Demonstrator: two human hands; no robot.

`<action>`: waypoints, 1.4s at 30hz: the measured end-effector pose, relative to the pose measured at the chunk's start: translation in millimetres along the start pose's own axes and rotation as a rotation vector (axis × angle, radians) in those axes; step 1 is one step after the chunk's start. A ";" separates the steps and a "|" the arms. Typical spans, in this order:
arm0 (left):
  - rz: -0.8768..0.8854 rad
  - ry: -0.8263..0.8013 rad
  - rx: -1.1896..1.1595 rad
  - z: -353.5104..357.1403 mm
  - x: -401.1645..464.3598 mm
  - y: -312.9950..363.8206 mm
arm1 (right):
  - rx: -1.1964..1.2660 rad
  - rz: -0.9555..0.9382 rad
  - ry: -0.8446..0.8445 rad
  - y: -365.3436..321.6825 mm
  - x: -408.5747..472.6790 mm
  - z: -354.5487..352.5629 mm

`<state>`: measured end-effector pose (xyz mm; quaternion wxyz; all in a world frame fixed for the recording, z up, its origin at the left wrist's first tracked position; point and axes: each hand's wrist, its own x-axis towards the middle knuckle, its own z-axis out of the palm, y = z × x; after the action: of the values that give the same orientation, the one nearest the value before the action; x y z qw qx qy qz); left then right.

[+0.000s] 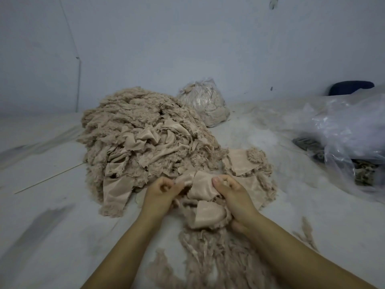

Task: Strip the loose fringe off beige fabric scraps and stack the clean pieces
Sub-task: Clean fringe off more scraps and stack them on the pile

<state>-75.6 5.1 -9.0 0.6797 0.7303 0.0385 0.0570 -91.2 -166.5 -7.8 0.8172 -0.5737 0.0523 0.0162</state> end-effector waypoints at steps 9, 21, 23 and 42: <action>0.283 -0.047 0.387 22.2 29.7 -1.3 | -0.092 0.060 -0.117 3.4 -6.0 -6.3; 0.190 -0.654 0.300 45.7 -4.5 10.7 | 0.155 -0.118 -0.051 -9.0 13.7 -9.7; 0.163 -0.528 0.273 43.8 -2.3 6.9 | 0.122 -0.177 -0.004 -10.4 12.9 -11.6; 0.019 -0.417 0.098 37.3 -12.1 7.9 | 0.330 -0.146 -0.118 -15.3 1.5 -9.3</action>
<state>-82.6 -34.0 -4.1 0.6362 0.7586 -0.1070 -0.0909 -88.9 -180.5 3.2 0.9008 -0.4323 -0.0353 -0.0183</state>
